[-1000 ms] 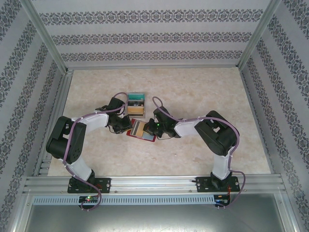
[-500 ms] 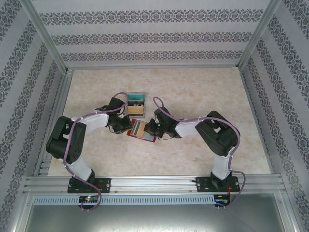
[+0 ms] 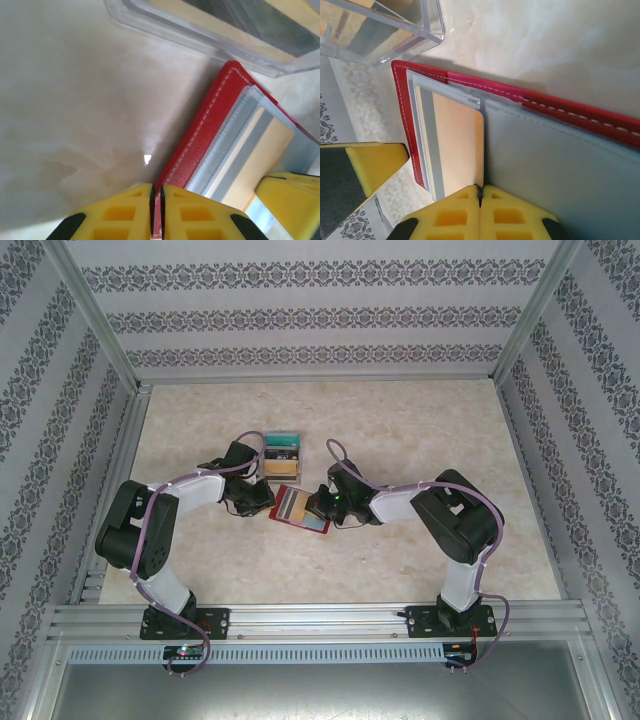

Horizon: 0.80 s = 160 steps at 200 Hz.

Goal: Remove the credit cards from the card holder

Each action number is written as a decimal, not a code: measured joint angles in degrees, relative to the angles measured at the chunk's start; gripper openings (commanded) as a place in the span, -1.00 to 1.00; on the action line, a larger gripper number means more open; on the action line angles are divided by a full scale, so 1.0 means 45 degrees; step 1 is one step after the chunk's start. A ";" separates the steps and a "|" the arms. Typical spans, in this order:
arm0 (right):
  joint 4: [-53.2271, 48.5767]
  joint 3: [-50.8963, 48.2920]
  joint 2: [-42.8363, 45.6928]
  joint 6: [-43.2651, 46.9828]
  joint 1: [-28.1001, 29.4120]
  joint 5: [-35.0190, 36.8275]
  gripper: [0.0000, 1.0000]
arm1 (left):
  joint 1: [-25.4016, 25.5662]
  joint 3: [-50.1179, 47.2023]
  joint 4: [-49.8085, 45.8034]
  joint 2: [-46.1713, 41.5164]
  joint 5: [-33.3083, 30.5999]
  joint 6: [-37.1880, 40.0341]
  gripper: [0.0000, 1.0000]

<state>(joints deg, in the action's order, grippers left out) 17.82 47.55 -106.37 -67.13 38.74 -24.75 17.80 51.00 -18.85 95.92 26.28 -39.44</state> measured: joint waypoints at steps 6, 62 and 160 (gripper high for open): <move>0.0000 0.0000 -0.0005 0.0000 0.0000 -0.0005 -1.00 | 0.0029 0.0005 0.0005 -0.0019 0.0092 0.0005 -0.70; -0.0063 0.0058 -0.0015 0.0000 0.0005 -0.0049 -1.00 | 0.0563 0.0641 0.0262 0.0044 0.0651 0.0049 -0.70; -0.0146 0.0073 -0.0015 0.0058 -0.0005 -0.0087 -1.00 | 0.0777 0.1180 -0.0005 0.1195 0.0471 0.0044 -1.00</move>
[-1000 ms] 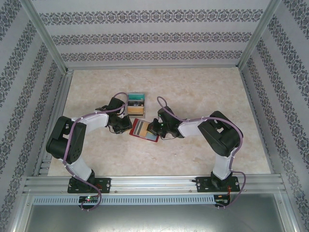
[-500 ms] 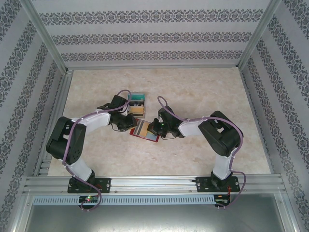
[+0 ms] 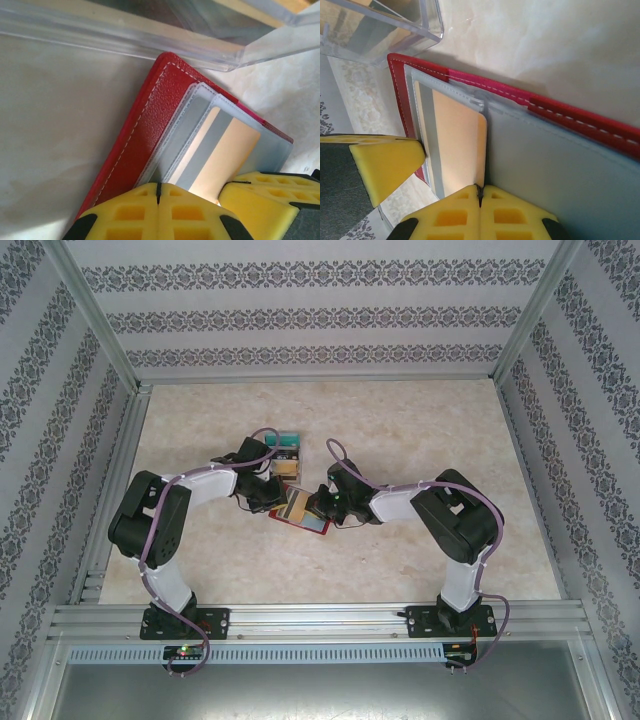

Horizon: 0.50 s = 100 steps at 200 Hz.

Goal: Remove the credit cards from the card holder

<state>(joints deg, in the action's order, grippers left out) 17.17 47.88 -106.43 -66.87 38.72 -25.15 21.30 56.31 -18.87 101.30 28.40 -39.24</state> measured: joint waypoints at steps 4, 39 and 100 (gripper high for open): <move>0.0000 0.0000 0.0000 0.0019 0.0000 -0.0005 -1.00 | 0.0005 0.0010 -0.0024 0.0000 -0.0039 0.0000 -1.00; -0.0005 -0.0049 0.0000 0.0223 -0.0170 -0.0209 -1.00 | 0.0019 0.0078 -0.0146 0.0005 -0.0219 -0.0005 -1.00; 0.0000 -0.0146 0.0049 0.0296 -0.0277 -0.0340 -1.00 | 0.0019 0.0107 -0.0238 0.0005 -0.0306 -0.0005 -1.00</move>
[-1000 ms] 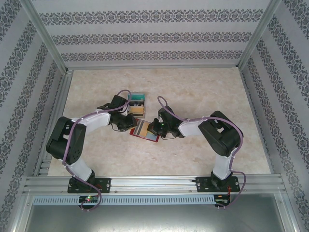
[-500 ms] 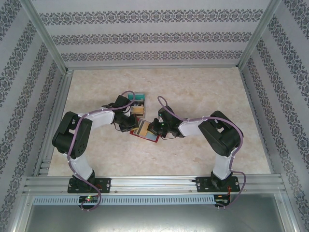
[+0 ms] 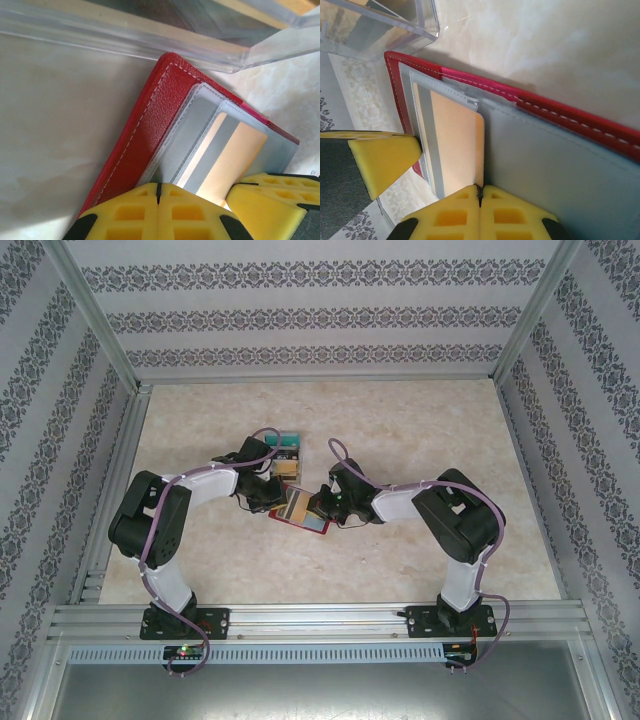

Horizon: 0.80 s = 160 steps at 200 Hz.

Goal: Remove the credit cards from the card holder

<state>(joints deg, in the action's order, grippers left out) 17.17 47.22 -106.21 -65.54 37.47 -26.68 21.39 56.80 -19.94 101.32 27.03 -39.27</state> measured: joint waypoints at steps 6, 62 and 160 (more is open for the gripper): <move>-0.0010 0.0000 0.0000 0.0034 -0.0024 -0.0029 -1.00 | 0.0000 0.0000 -0.0010 0.0000 -0.0019 0.0000 -1.00; -0.0369 -0.0199 0.0287 0.0321 -0.0325 -0.0282 -1.00 | 0.0000 0.0019 -0.0053 0.0000 -0.0063 0.0000 -1.00; -0.0452 -0.0199 0.0345 0.0568 -0.0384 -0.0345 -0.67 | 0.0000 0.0024 -0.0058 0.0000 -0.0063 0.0000 -1.00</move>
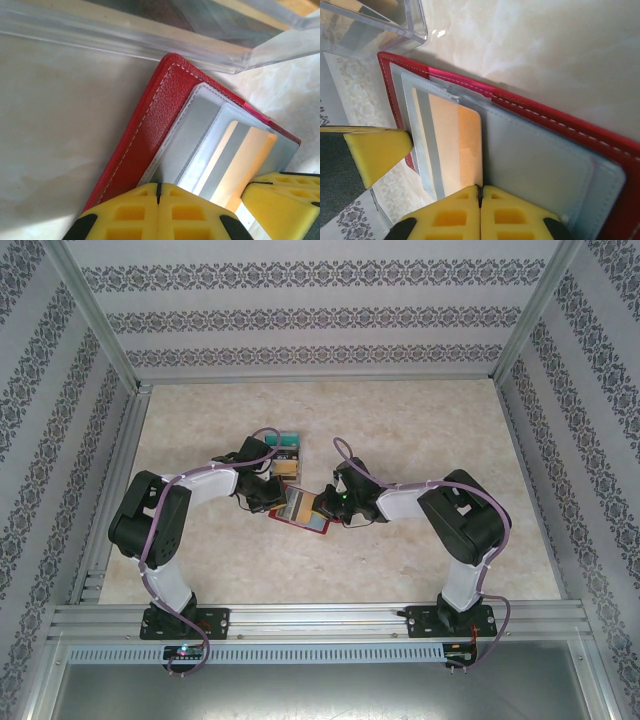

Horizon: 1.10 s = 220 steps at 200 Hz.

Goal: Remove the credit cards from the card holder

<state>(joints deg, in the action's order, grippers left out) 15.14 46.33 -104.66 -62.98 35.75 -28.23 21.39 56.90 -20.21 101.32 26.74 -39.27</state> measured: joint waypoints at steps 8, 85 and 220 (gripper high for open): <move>0.0083 0.0000 0.0000 -0.0005 0.0005 -0.0015 -0.64 | 0.0000 0.0000 0.0000 0.0000 0.0000 -0.0005 -1.00; 0.0316 0.0355 -0.0340 -0.0015 0.0204 -0.0092 -0.60 | 0.0000 0.0000 0.0000 0.0000 0.0000 -0.0010 -1.00; 0.0903 -0.0811 0.0316 -0.0015 -0.0151 -0.0039 -1.00 | -0.0039 0.0024 -0.0058 0.0000 -0.0044 0.0000 -1.00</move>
<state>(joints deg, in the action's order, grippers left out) 19.20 42.68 -103.24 -63.05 35.07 -28.40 21.21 57.01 -20.47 101.32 26.55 -39.27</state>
